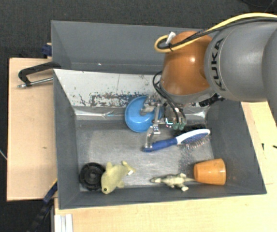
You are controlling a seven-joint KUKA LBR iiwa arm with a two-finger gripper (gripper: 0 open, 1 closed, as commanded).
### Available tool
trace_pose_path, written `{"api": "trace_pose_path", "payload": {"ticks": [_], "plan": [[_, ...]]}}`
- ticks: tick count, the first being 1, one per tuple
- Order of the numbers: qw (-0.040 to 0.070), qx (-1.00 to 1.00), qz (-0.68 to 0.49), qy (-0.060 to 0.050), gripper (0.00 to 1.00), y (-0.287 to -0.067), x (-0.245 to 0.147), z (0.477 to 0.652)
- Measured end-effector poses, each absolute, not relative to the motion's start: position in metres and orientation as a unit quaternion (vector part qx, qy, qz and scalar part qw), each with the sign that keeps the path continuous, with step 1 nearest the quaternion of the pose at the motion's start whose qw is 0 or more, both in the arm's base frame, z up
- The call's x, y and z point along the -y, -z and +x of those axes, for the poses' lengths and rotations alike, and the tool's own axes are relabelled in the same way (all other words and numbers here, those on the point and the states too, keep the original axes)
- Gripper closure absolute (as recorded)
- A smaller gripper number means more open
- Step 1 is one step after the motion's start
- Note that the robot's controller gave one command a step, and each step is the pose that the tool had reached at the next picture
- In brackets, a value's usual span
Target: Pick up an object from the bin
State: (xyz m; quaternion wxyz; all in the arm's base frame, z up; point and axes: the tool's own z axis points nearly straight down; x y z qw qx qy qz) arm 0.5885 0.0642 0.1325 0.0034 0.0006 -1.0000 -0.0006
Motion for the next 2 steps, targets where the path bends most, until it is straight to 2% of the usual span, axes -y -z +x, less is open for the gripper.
{"api": "trace_pose_path", "payload": {"ticks": [1, 2], "plan": [[-0.001, 1.0, 0.0, 0.001, 1.0, -0.138, -0.064, 0.59], [-0.007, 0.997, 0.073, 0.001, 1.0, -0.223, -0.09, 0.602]]}}
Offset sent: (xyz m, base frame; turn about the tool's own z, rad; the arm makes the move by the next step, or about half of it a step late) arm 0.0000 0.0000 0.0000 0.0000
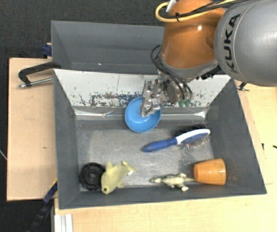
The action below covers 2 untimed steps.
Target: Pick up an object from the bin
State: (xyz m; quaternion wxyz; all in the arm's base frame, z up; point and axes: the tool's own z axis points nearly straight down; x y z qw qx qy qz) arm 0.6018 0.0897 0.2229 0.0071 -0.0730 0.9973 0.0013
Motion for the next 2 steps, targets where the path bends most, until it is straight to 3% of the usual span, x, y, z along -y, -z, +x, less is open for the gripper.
{"api": "trace_pose_path", "payload": {"ticks": [1, 2], "plan": [[0.003, -0.945, -0.328, 0.0, 1.0, -0.2226, -0.119, 0.5875], [0.003, -0.945, -0.327, -0.001, 0.0, -0.2224, -0.1181, 0.5877]]}}
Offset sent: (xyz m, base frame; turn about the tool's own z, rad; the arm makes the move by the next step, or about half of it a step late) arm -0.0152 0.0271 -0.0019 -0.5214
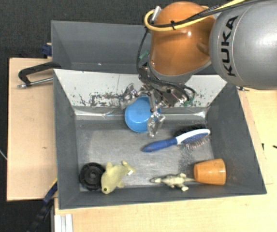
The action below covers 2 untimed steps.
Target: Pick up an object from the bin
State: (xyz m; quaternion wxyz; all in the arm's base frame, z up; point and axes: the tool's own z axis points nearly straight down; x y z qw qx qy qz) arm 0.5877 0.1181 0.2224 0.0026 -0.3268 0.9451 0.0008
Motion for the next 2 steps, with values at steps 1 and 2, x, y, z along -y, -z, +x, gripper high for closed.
{"api": "trace_pose_path", "payload": {"ticks": [1, 2], "plan": [[-0.003, -0.92, -0.391, -0.001, 0.0, -0.123, -0.083, 0.577], [0.005, -0.822, -0.57, 0.0, 0.0, -0.074, -0.025, 0.579]]}}
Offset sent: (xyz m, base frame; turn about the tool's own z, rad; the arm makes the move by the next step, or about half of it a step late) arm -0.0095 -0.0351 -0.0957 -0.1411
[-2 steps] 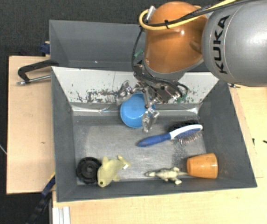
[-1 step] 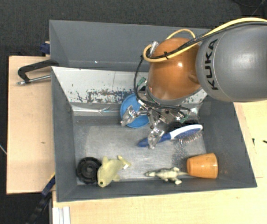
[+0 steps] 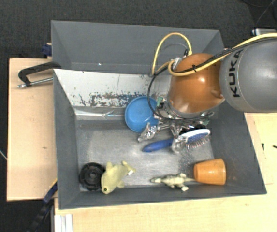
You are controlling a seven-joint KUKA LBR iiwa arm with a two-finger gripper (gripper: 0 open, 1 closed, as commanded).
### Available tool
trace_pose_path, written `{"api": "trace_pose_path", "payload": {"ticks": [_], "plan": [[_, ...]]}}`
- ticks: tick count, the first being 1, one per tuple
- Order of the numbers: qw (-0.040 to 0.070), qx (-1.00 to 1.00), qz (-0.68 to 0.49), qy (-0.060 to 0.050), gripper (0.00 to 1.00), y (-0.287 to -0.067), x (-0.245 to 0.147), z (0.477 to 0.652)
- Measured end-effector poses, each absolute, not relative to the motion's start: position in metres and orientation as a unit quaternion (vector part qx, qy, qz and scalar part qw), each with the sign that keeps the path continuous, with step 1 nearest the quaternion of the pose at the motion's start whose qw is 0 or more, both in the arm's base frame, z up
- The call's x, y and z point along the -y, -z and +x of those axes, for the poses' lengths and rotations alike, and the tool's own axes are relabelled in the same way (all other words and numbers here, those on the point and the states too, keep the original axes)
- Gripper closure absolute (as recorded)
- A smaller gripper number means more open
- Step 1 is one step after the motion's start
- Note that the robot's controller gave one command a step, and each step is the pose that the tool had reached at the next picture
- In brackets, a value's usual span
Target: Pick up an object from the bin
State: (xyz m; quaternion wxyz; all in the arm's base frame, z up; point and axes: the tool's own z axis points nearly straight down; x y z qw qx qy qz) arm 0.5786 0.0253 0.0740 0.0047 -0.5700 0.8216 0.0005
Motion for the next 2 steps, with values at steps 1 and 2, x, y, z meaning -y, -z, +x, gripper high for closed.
{"api": "trace_pose_path", "payload": {"ticks": [1, 2], "plan": [[0.008, -0.821, -0.571, 0.0, 1.0, -0.076, -0.028, 0.58], [0.006, -0.834, -0.552, 0.002, 1.0, -0.29, -0.036, 0.579]]}}
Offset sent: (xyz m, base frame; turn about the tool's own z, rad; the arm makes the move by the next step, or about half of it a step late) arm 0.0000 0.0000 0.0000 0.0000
